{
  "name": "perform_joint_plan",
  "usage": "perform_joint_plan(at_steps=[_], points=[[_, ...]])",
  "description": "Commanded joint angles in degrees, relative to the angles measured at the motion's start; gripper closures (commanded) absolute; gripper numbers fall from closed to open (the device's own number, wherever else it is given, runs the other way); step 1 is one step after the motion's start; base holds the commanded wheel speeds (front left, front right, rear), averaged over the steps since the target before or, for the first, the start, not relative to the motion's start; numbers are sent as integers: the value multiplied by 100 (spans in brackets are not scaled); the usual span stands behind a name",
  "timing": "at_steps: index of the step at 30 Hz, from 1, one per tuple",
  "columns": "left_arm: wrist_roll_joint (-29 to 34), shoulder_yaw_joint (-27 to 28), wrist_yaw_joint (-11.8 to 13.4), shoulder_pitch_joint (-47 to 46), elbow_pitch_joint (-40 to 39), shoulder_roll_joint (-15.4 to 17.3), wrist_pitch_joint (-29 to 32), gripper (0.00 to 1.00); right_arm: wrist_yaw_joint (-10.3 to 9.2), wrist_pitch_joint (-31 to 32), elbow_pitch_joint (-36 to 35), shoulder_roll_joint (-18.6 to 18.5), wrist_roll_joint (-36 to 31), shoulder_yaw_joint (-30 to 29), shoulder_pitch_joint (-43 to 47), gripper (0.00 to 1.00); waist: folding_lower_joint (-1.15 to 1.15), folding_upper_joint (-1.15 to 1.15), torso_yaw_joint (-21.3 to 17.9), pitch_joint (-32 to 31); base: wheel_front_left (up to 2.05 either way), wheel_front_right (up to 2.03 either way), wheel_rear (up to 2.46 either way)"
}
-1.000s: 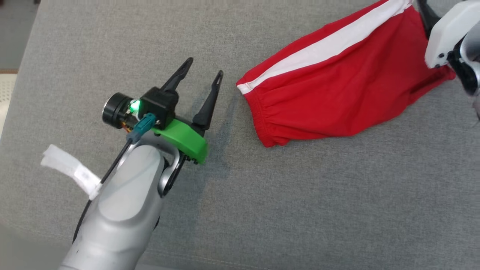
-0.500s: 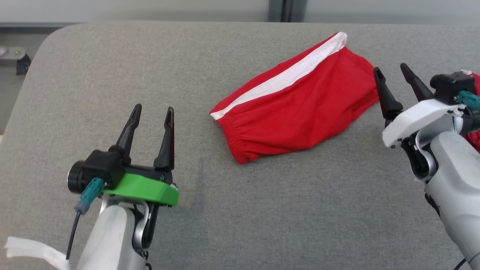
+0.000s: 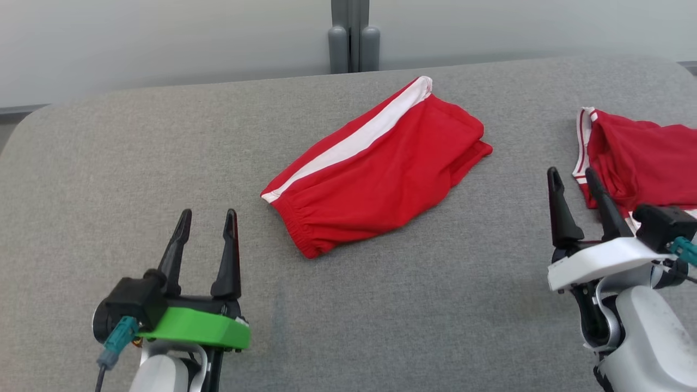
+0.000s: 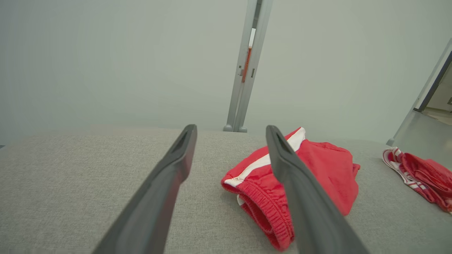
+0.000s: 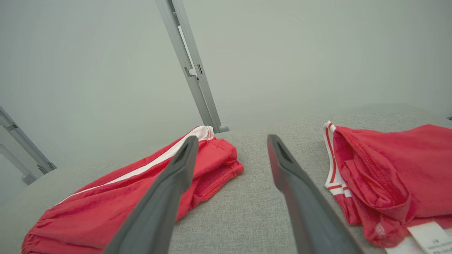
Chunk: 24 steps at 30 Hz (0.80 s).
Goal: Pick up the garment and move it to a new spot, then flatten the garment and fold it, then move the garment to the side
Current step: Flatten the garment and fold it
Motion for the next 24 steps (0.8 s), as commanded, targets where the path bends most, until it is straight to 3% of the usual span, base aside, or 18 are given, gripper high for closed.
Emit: perform_joint_plan(at_steps=[1,8,19,22,24], points=[[63,8,-13,192,28,3,-2,0,-2,-13,-95,75,-79,-13,148,0,0,0,-107,-88,0,0,0],[8,-62,-29,448,31,-1,-2,0,-2,-14,-264,344,-224,-142,443,0,0,0,-186,-101,0,0,0],[80,-102,-35,312,3,-2,-1,0,-2,-14,-193,411,-246,-223,477,0,0,0,-85,-16,0,0,0],[66,-170,-36,245,35,-2,-2,0,-2,71,-101,423,-134,-220,436,0,0,0,12,69,0,0,0],[26,-216,-25,176,39,0,-2,0,-2,210,-67,563,277,-293,352,0,0,0,94,169,0,0,0]])
